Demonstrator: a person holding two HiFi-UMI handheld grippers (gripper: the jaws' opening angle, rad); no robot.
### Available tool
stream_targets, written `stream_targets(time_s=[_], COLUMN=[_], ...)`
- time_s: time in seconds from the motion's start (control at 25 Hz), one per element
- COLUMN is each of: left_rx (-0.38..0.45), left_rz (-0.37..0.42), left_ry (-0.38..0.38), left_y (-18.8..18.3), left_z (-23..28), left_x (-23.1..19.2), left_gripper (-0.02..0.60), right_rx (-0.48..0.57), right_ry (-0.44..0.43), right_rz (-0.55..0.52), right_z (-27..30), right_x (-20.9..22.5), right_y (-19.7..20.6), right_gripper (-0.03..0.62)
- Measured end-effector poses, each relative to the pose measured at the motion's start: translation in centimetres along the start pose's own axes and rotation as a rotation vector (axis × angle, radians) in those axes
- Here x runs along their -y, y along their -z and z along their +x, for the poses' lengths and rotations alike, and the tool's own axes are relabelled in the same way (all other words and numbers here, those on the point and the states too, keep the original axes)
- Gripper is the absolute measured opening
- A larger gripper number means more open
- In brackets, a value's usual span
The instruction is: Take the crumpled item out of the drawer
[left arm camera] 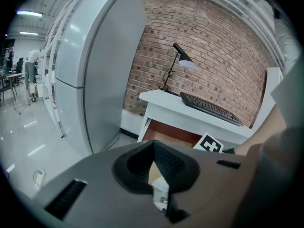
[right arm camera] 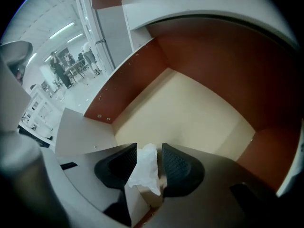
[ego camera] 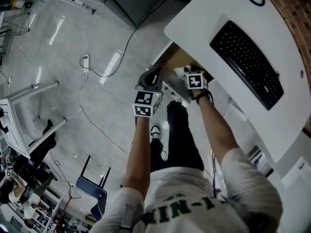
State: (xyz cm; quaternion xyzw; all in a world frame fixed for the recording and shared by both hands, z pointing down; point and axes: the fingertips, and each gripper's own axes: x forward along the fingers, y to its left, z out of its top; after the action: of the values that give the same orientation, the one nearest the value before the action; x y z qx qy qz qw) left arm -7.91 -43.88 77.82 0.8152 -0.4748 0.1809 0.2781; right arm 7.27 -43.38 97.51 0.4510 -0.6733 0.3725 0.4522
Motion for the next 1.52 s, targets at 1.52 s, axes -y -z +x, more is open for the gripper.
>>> stream_targets(time_s=[1.52], left_rx=[0.138], left_rz=[0.098], left_ry=[0.020], left_y=[-5.4], left_z=[-16.0], left_x=[7.3], left_gripper=[-0.005], right_rx=[0.405], right_ry=[0.193], right_rz=[0.105], right_z=[-25.6], right_x=[-3.7], right_y=[1.5], right_gripper=[0.005])
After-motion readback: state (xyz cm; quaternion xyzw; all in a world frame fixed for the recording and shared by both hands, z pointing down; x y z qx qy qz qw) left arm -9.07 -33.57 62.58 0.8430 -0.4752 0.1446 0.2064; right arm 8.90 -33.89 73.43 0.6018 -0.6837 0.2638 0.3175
